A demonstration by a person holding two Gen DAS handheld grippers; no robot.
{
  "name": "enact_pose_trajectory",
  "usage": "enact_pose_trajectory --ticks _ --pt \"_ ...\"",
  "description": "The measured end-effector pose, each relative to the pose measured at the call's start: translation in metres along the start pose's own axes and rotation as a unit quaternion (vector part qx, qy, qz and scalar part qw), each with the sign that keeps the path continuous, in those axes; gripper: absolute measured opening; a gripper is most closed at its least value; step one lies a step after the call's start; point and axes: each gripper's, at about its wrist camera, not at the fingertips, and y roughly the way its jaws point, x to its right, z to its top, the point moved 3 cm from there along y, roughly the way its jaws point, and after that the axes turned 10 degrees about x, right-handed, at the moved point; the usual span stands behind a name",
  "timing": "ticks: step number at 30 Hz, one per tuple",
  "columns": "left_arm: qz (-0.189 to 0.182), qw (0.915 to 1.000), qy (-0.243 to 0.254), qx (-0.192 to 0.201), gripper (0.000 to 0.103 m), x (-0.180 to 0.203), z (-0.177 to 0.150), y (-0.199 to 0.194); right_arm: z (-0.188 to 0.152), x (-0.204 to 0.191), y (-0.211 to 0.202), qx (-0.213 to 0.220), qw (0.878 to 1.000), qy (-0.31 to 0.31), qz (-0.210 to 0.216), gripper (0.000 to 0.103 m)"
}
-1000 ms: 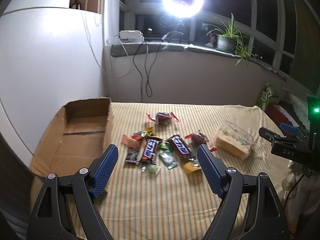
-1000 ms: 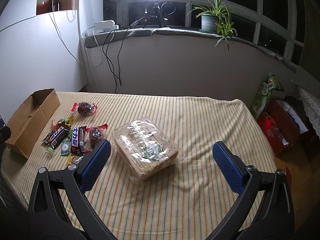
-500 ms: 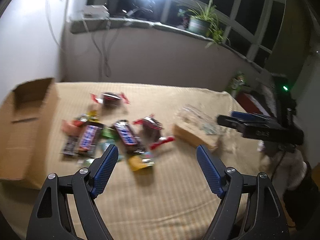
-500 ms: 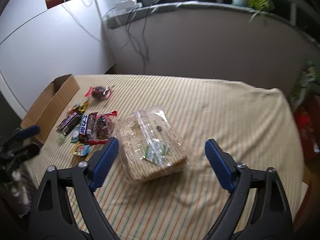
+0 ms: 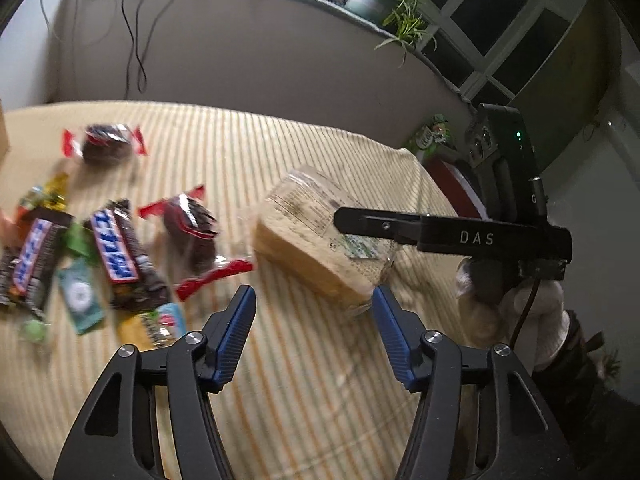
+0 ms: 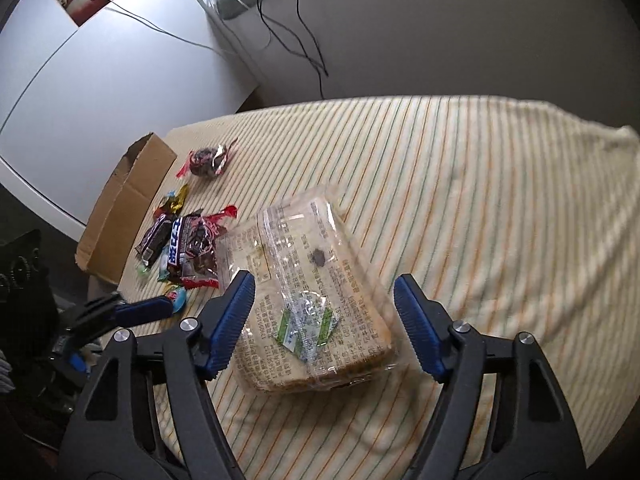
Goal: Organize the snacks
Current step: 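Reach the right tool to the wrapped bread loaf and grasp it, then carry the bread loaf with the right tool into the cardboard box and release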
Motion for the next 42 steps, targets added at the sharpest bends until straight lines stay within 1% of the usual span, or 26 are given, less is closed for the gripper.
enact_pose_trajectory --ticks 3,5,9,10,11,12,18,23,28,34,42 --pt "-0.008 0.9999 -0.003 -0.010 0.059 0.002 0.001 0.010 -0.004 0.003 0.005 -0.010 1.000 0.012 0.014 0.075" --pt "-0.010 0.9999 -0.003 -0.014 0.059 0.004 0.001 0.016 -0.006 0.002 0.004 -0.015 0.999 0.023 0.026 0.072" --pt "-0.007 0.9997 0.009 -0.021 0.059 0.007 0.001 0.026 -0.012 0.002 0.002 -0.031 0.997 0.045 0.052 0.061" --pt "-0.006 0.9997 0.008 -0.023 0.057 0.006 0.001 0.029 -0.014 0.001 0.003 -0.034 0.997 0.046 0.055 0.058" --pt "-0.006 0.9996 0.008 -0.025 0.054 0.006 0.000 0.032 -0.016 -0.001 0.002 -0.036 0.997 0.046 0.056 0.057" --pt "-0.002 0.9996 0.012 -0.026 0.053 0.006 -0.001 0.034 -0.017 -0.002 0.002 -0.038 0.996 0.046 0.059 0.056" --pt "0.011 0.9989 0.043 -0.014 0.053 0.012 0.001 0.030 -0.021 -0.014 -0.002 -0.034 0.997 0.040 0.052 0.052" --pt "0.010 0.9985 0.054 0.006 0.053 0.015 0.000 0.007 -0.019 -0.028 -0.007 -0.026 0.998 0.037 0.052 0.052" --pt "0.012 0.9975 0.063 0.031 0.053 0.012 0.003 -0.016 -0.013 -0.051 -0.014 -0.014 0.998 0.017 0.051 0.051" --pt "0.021 0.9954 0.064 0.069 0.053 -0.002 0.008 -0.051 0.000 -0.094 -0.017 0.001 0.998 -0.016 0.055 0.051" --pt "0.051 0.9903 0.054 0.117 0.053 -0.033 0.017 -0.102 0.017 -0.160 -0.005 0.007 0.995 -0.059 0.083 0.051"
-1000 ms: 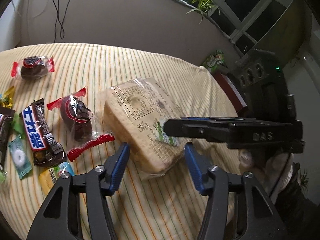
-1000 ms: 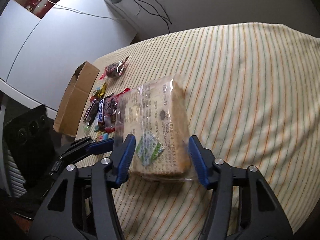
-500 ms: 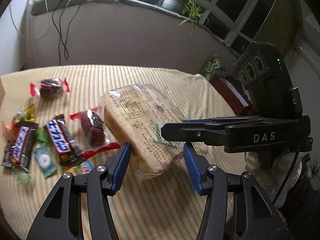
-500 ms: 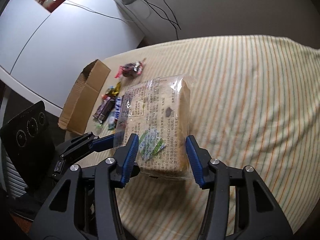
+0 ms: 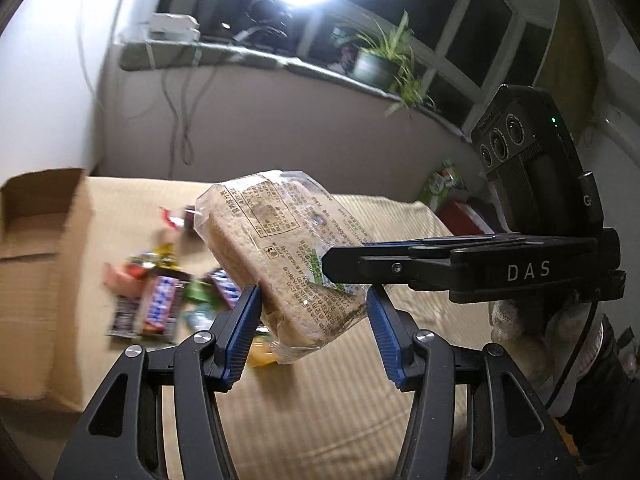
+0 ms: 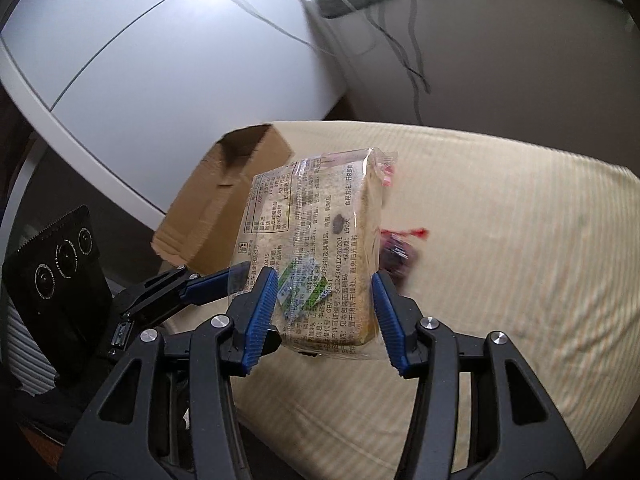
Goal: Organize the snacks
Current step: 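Carry the bread loaf with the right tool into the cardboard box and release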
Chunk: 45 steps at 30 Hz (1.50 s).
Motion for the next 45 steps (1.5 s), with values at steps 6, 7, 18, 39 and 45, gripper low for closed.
enact_pose_trajectory --ticks 6,7,18,39,45 --pt "0.038 0.9988 -0.012 0.028 0.053 -0.031 0.012 -0.030 0.014 -0.041 0.029 -0.006 0.999 -0.029 0.029 0.051" --pt "0.045 0.9984 -0.014 0.032 0.053 -0.038 0.013 -0.035 0.016 -0.049 0.035 -0.008 0.999 -0.035 0.035 0.052" --pt "0.126 0.9898 -0.038 0.054 0.054 -0.111 0.016 -0.079 0.025 -0.125 0.104 -0.035 0.992 -0.082 0.092 0.051" --pt "0.202 0.9761 -0.074 0.032 0.054 -0.187 -0.006 -0.080 0.014 -0.174 0.197 -0.099 0.982 -0.124 0.101 0.051" --pt "0.227 0.9712 -0.067 0.033 0.054 -0.191 -0.005 -0.084 0.014 -0.178 0.189 -0.084 0.983 -0.140 0.083 0.052"
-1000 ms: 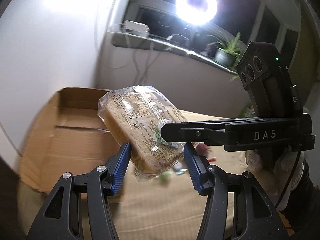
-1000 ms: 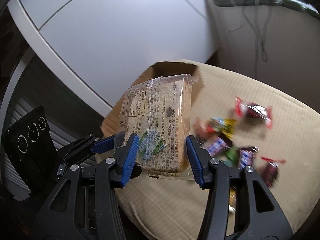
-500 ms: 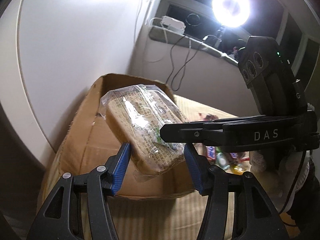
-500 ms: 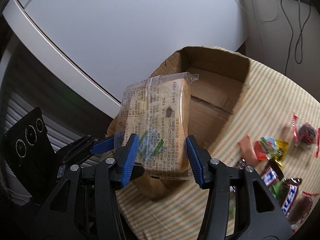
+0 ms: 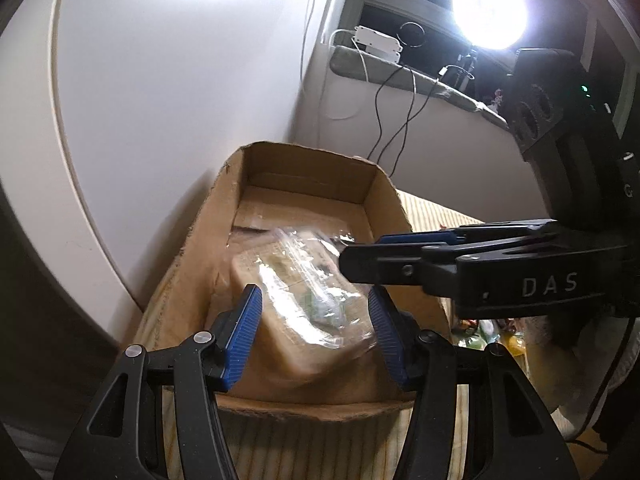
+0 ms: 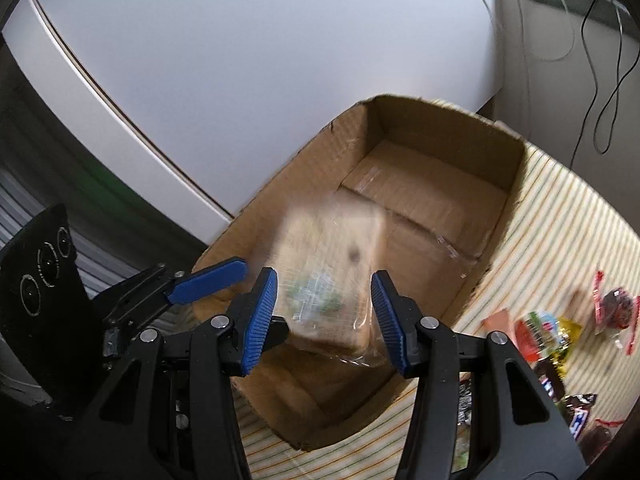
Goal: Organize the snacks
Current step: 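Carry the bread loaf with the right tool into the cardboard box and release, then move the right tool back to the snacks and grasp the yellow packet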
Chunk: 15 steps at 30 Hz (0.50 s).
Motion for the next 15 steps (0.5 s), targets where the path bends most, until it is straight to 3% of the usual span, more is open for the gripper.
enact_pose_trajectory --ticks 6,15 --pt "0.008 0.9999 0.007 0.009 0.054 -0.001 0.001 -0.009 -0.001 0.000 -0.012 0.013 1.000 -0.013 -0.010 0.052" --pt "-0.019 0.9992 0.018 0.030 0.057 0.020 -0.005 -0.026 -0.007 0.021 -0.049 0.050 0.997 -0.023 -0.057 0.066"
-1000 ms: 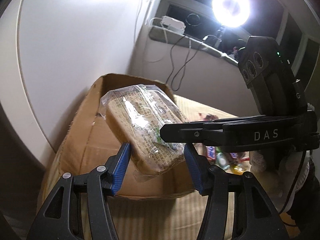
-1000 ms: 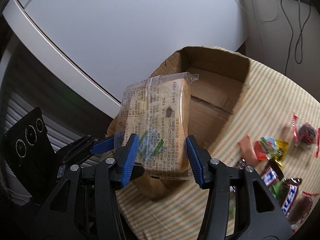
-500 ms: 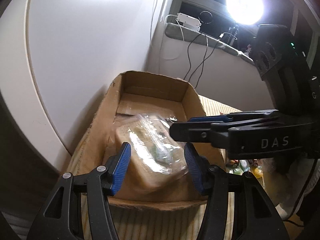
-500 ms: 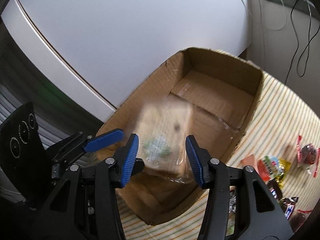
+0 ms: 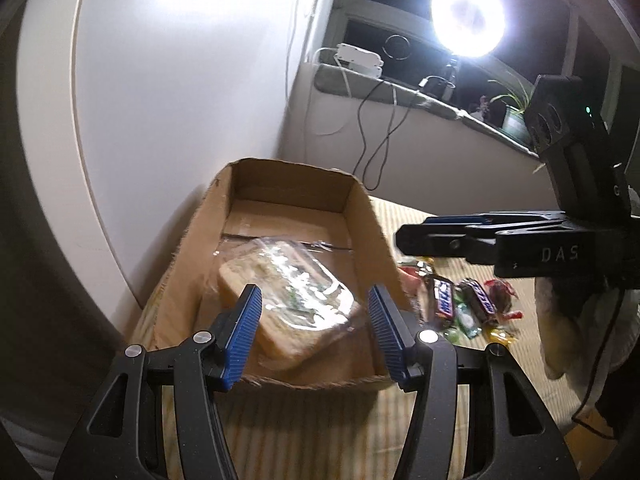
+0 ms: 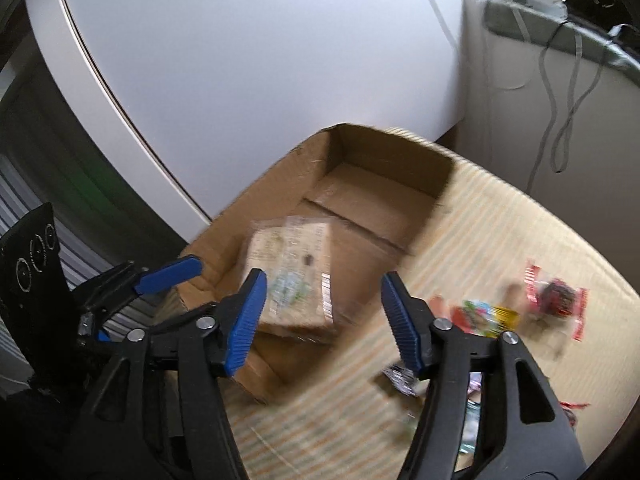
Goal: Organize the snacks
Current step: 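Move the right tool back to the snacks and grasp the yellow packet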
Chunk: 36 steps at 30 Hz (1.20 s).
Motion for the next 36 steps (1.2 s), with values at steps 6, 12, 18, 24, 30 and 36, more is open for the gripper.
enact_pose_trajectory --ticks 6,12,18,24,30,36 --pt "-0.028 0.9995 0.008 -0.007 0.060 0.030 -0.005 -0.004 -0.015 0.040 -0.045 0.035 0.998 0.016 -0.050 0.077" --pt "-0.062 0.9977 0.022 -0.018 0.060 0.067 -0.013 -0.003 -0.038 0.085 -0.089 0.060 0.991 0.027 -0.116 0.090" --pt "-0.093 0.9939 0.038 -0.046 0.059 0.103 -0.032 0.010 -0.069 0.119 -0.108 0.032 0.986 0.027 -0.164 0.090" --pt "-0.101 0.9909 0.039 -0.079 0.054 0.119 -0.050 0.031 -0.097 0.119 -0.114 0.011 0.989 0.020 -0.148 0.090" --pt "-0.094 0.9898 0.045 -0.097 0.049 0.125 -0.058 0.046 -0.127 0.101 -0.106 -0.015 0.992 0.016 -0.124 0.086" --pt "-0.085 0.9894 0.047 -0.108 0.048 0.131 -0.061 0.062 -0.145 0.108 -0.081 -0.046 0.991 0.054 -0.109 0.071"
